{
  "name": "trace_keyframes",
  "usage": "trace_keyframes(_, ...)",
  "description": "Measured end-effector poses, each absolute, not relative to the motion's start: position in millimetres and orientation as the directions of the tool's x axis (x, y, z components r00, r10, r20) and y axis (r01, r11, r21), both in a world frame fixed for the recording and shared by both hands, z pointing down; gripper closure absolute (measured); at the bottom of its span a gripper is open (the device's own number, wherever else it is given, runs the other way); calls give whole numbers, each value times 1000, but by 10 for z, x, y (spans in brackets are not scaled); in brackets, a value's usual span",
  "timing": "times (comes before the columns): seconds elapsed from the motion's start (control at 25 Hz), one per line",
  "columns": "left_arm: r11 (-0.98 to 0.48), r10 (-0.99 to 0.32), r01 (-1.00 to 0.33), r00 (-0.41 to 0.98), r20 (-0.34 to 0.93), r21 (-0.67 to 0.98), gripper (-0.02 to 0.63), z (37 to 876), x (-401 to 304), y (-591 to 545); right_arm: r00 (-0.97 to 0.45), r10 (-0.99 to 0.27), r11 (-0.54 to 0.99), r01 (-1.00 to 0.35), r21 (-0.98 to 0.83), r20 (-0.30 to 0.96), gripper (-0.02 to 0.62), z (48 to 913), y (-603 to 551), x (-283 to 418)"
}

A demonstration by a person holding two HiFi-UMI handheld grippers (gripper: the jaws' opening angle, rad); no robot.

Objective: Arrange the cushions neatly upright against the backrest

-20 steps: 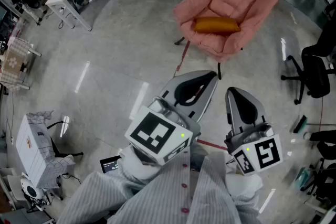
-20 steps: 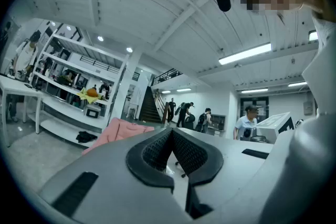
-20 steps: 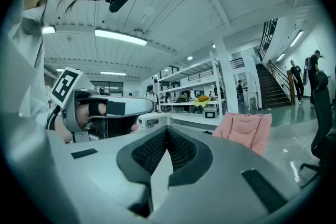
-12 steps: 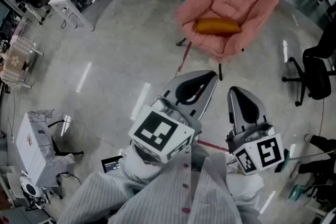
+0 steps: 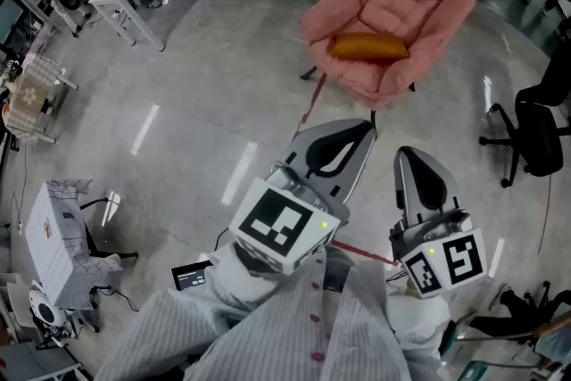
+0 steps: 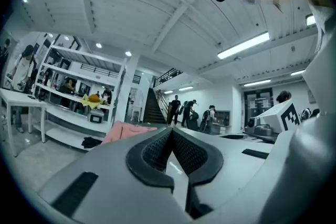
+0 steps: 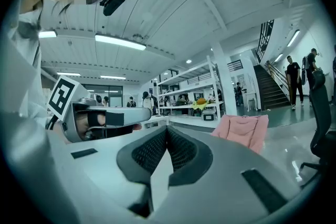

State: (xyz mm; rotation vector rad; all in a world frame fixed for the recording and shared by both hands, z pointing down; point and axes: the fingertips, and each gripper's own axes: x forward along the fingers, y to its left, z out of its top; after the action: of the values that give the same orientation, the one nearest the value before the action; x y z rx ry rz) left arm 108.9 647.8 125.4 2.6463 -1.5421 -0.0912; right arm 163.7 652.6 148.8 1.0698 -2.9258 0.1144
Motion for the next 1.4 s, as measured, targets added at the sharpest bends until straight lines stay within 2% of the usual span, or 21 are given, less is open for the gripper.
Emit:
trace_keyframes(0.6, -505, -859, -857, 511, 41, 106, 597, 1441, 922, 5911, -743, -666, 738, -669, -85, 64, 583, 1587, 5996, 1496)
trace_keyframes(1.4, -550, -830, -831, 555, 51, 85, 597, 1427, -317, 4100, -701, -711, 698, -714, -64, 64, 583, 1553, 4215, 328)
